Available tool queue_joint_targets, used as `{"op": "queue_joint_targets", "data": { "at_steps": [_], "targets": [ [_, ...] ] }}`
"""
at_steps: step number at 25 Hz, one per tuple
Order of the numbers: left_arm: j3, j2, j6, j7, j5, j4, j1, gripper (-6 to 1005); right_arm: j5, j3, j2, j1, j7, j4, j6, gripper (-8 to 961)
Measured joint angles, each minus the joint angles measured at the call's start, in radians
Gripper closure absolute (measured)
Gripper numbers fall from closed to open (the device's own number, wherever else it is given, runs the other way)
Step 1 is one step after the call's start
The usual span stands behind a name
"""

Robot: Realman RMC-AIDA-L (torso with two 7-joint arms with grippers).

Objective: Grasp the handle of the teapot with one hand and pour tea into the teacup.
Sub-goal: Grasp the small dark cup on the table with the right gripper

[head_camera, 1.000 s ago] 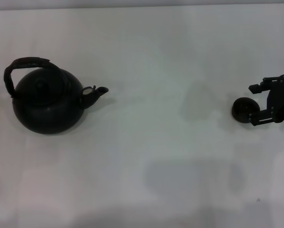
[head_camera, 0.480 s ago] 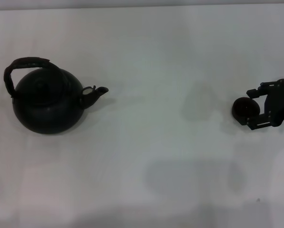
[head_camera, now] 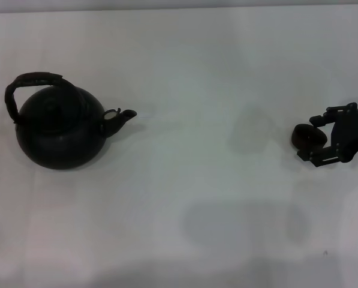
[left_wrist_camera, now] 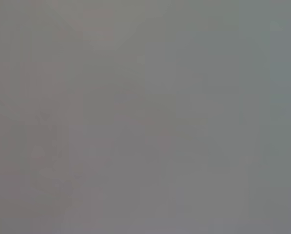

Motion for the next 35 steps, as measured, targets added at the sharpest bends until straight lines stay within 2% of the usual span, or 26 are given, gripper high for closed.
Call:
{"op": "queue_joint_targets", "data": {
  "at_steps": [35],
  "targets": [
    [0.002,-0.001,-0.002,0.0,0.0,0.0,0.005,349,0.015,0.0,0.0,-0.001,-0.001,0.0,0.013,107]
  ]
}}
